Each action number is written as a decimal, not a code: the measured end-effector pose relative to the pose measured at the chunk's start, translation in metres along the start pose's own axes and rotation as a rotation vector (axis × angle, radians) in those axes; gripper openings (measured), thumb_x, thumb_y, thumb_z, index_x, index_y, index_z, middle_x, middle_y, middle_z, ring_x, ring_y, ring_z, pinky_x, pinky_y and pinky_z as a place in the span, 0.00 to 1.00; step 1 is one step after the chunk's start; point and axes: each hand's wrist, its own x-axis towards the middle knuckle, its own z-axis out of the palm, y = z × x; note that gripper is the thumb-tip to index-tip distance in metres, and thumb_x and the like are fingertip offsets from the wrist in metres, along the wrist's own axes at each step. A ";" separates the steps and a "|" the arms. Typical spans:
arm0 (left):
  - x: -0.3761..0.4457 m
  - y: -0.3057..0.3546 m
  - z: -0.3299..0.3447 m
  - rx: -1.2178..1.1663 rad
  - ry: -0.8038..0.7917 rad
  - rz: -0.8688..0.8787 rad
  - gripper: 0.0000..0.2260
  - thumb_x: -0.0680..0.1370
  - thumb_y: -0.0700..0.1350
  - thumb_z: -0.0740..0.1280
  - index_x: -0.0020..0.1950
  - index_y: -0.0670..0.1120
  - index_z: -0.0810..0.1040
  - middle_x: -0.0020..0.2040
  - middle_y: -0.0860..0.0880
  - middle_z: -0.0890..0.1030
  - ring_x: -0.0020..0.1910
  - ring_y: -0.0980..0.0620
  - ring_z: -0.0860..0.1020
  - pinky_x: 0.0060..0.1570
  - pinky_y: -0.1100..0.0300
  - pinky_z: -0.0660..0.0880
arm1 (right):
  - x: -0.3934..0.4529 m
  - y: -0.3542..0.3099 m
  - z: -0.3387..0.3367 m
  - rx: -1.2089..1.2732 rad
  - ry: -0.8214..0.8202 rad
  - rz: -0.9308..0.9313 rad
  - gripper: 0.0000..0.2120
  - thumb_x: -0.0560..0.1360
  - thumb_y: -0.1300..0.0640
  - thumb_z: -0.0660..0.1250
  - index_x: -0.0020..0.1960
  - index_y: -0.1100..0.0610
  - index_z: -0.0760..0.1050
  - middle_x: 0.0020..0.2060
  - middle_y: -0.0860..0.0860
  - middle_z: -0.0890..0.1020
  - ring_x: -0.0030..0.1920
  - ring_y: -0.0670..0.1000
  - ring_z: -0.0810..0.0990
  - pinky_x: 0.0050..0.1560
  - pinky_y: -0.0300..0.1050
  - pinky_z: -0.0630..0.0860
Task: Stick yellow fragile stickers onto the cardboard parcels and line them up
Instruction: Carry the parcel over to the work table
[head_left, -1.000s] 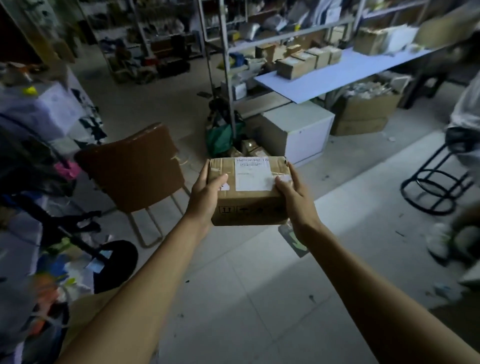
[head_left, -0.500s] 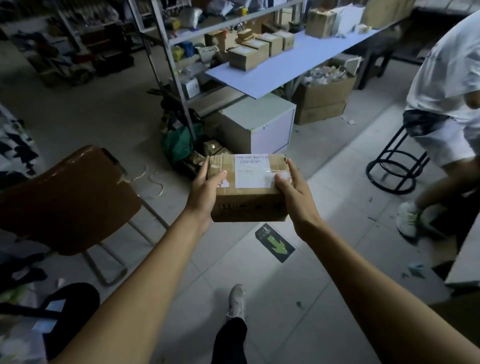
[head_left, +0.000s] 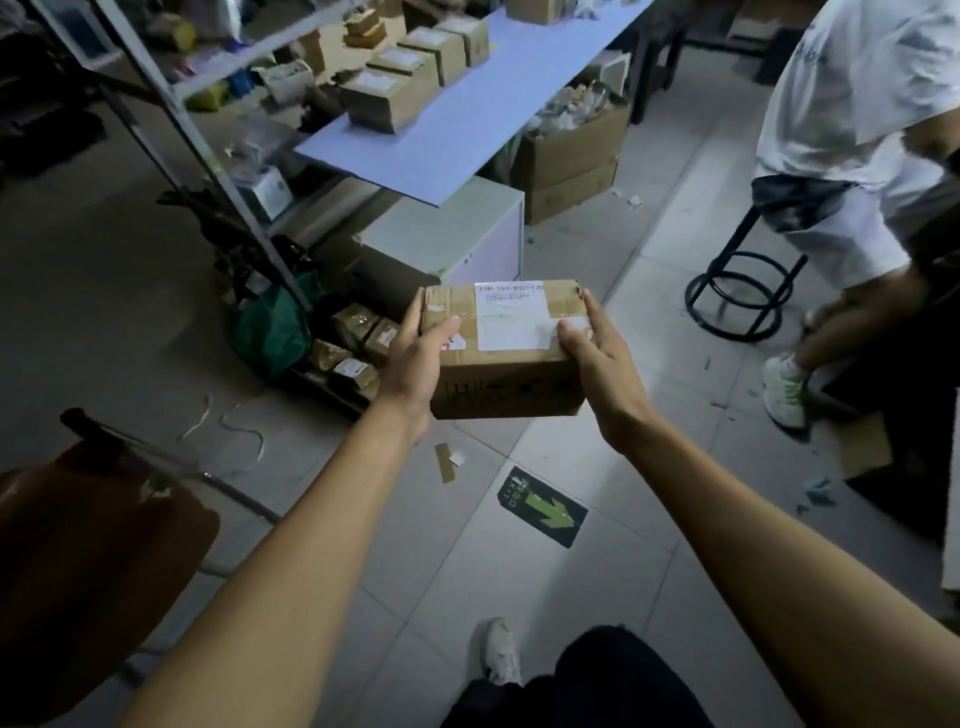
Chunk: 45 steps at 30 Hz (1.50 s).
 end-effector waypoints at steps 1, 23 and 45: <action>0.016 0.002 0.003 -0.004 -0.013 -0.007 0.15 0.82 0.41 0.61 0.66 0.54 0.74 0.55 0.48 0.84 0.50 0.51 0.84 0.42 0.56 0.80 | 0.014 0.000 -0.002 0.000 0.015 0.003 0.32 0.76 0.42 0.60 0.78 0.42 0.57 0.68 0.47 0.74 0.62 0.48 0.77 0.52 0.42 0.76; 0.410 0.047 0.168 0.025 -0.059 -0.077 0.12 0.83 0.43 0.60 0.62 0.59 0.73 0.58 0.49 0.83 0.56 0.50 0.83 0.51 0.54 0.80 | 0.418 -0.035 -0.136 -0.007 0.084 0.050 0.28 0.81 0.47 0.61 0.79 0.41 0.56 0.65 0.40 0.72 0.62 0.43 0.74 0.52 0.35 0.71; 0.854 0.088 0.244 -0.010 -0.062 -0.166 0.17 0.82 0.40 0.60 0.69 0.55 0.73 0.56 0.54 0.84 0.53 0.53 0.84 0.46 0.58 0.81 | 0.844 -0.072 -0.183 0.001 0.136 0.164 0.30 0.82 0.50 0.61 0.80 0.44 0.53 0.60 0.33 0.71 0.56 0.29 0.70 0.58 0.30 0.69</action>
